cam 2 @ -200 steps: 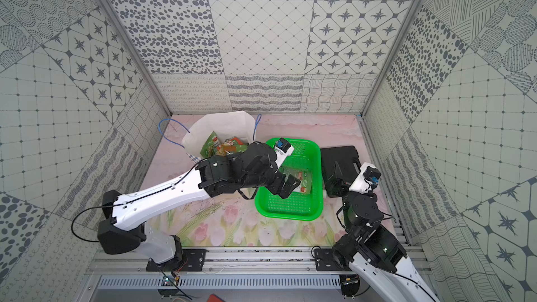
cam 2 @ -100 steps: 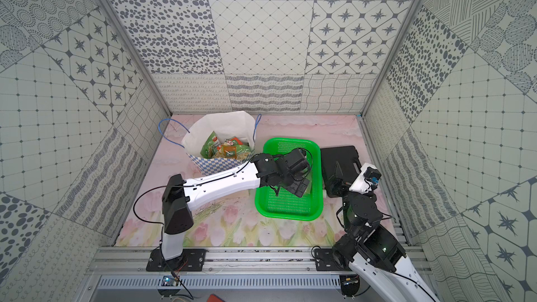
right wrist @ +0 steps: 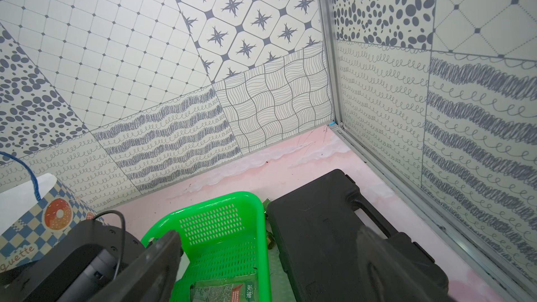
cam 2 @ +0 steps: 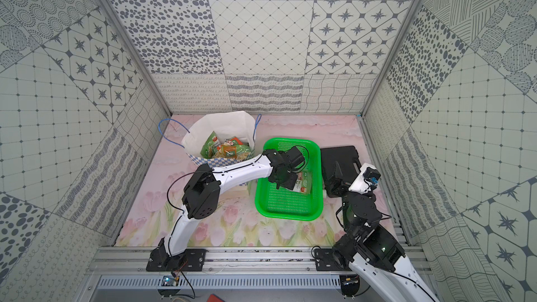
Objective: Place the condiment packets inside the bag
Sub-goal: Pick up the condiment packet from the storage box.
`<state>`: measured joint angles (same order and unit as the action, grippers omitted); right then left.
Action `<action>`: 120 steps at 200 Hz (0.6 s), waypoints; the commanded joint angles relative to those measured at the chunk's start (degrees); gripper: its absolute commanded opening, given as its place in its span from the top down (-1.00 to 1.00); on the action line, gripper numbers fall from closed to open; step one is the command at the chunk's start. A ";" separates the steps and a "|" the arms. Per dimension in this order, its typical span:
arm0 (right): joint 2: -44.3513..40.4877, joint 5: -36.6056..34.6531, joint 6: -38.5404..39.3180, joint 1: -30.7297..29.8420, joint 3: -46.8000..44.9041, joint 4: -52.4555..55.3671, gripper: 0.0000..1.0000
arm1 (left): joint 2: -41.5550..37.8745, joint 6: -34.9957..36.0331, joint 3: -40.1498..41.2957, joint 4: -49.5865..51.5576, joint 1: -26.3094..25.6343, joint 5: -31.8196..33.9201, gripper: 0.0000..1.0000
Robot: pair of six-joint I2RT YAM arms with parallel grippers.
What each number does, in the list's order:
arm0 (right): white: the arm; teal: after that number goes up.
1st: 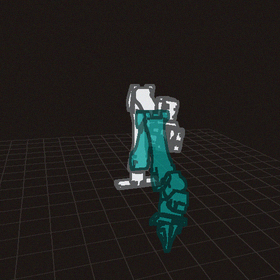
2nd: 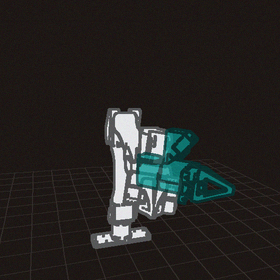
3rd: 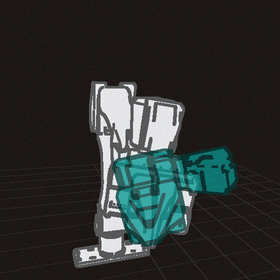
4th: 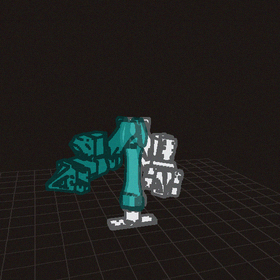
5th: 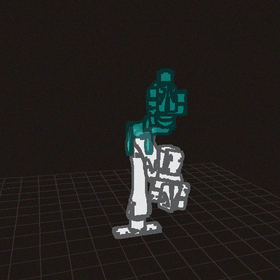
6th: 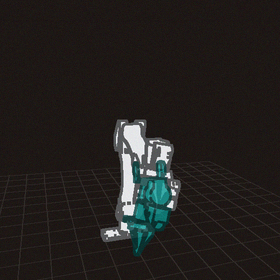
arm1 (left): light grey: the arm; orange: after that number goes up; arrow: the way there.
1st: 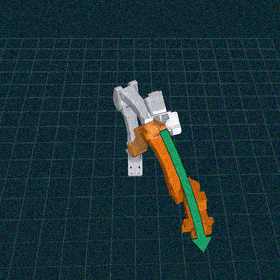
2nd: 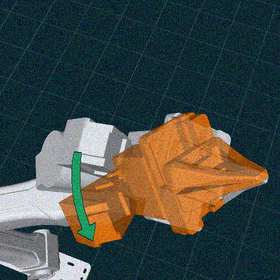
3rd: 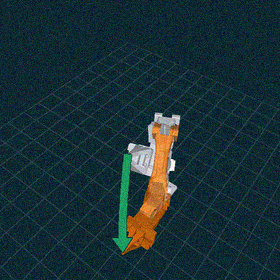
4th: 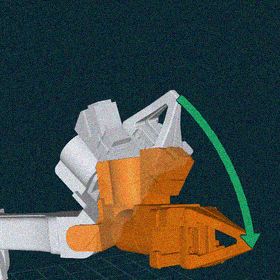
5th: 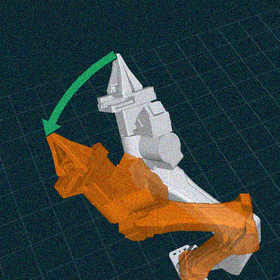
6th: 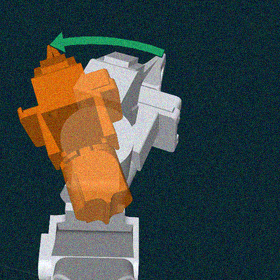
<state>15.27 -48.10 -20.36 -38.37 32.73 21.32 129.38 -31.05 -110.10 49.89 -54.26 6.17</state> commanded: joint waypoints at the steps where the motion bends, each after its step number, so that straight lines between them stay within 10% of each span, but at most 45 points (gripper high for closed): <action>1: -0.77 -0.11 0.01 0.22 -0.69 -2.99 -0.94 | 2.36 -1.95 0.28 -0.06 0.76 -1.31 -0.32; 120: -0.77 0.65 0.28 0.16 -1.36 -3.92 -0.94 | -4.02 -0.36 5.19 -5.38 -0.84 -4.72 0.99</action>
<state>15.27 -47.88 -20.36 -38.37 31.92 19.81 130.37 -32.86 -106.50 44.60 -53.63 0.62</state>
